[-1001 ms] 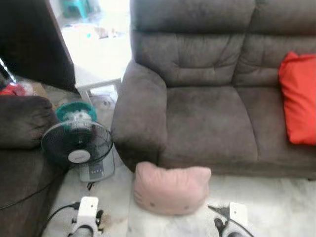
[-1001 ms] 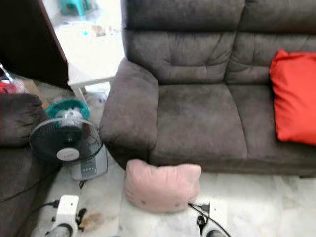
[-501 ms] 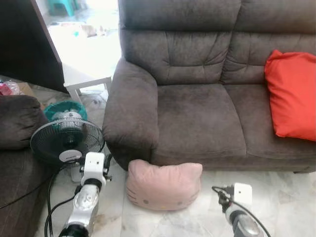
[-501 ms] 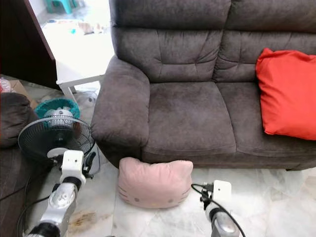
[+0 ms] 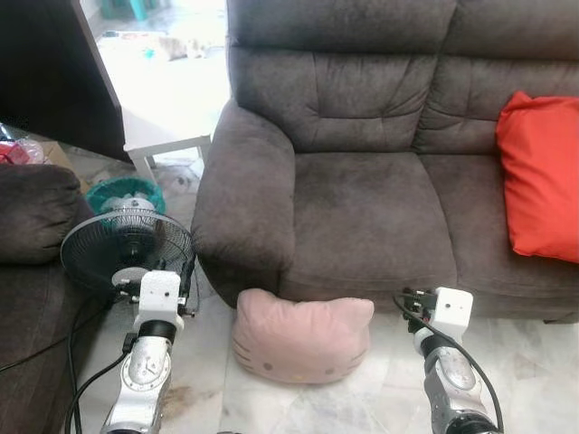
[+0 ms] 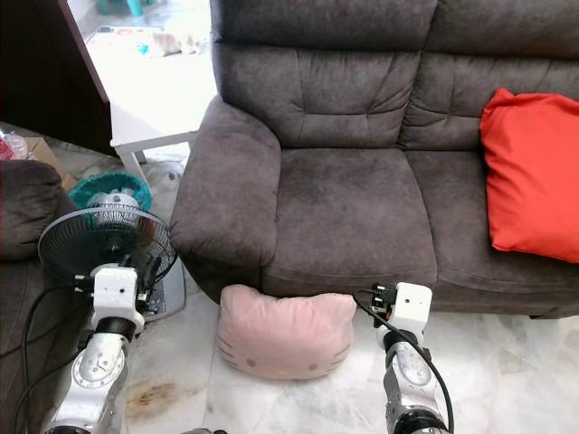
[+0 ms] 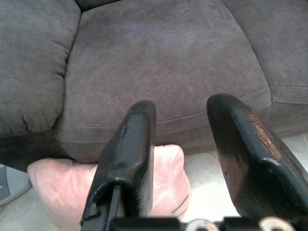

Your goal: Move the pillow to the sofa from floor

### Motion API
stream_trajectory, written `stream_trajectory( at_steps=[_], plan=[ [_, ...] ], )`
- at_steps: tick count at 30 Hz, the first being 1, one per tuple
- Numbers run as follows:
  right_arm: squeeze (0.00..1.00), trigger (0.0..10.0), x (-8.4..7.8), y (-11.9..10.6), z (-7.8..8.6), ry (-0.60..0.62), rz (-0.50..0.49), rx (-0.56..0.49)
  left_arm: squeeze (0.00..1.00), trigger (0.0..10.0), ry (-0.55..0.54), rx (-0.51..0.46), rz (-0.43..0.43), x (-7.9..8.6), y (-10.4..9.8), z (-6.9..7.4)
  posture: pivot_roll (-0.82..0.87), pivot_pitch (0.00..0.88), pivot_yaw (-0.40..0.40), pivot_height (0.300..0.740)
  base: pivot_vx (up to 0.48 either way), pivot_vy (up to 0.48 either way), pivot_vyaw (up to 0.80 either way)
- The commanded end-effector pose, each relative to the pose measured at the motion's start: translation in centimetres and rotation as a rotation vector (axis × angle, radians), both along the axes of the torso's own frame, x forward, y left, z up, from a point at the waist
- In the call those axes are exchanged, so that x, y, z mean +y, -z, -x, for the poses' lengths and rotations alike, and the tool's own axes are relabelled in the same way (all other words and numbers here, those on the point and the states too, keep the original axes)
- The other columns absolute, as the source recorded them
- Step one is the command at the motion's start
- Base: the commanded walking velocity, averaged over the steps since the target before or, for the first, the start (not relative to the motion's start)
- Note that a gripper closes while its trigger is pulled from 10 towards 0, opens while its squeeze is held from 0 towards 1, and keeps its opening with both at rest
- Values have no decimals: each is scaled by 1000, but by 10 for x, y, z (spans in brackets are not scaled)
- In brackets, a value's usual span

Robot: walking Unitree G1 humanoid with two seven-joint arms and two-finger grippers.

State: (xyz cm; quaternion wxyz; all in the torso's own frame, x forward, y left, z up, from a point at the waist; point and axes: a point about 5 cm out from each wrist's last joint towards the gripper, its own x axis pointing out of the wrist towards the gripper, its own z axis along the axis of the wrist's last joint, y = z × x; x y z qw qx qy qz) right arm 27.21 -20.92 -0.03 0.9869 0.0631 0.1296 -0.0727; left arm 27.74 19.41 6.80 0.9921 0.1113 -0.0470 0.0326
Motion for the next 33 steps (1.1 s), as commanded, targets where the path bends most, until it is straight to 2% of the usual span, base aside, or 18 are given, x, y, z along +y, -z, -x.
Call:
stream_trajectory(
  at_steps=[1,26,33],
  plan=[
    [0,10000,4,-2,-1,0,-11,-29,0,10000,2,15,2,-2,0,0,129,45,-48,740,0,0,0],
    [0,10000,16,-9,-8,-22,-11,-51,0,10000,15,53,15,-7,2,2,132,79,-62,740,267,0,0],
    [0,10000,16,-4,-4,-28,-13,-19,0,10000,28,65,16,-10,4,3,135,82,-63,740,0,0,0]
  ],
)
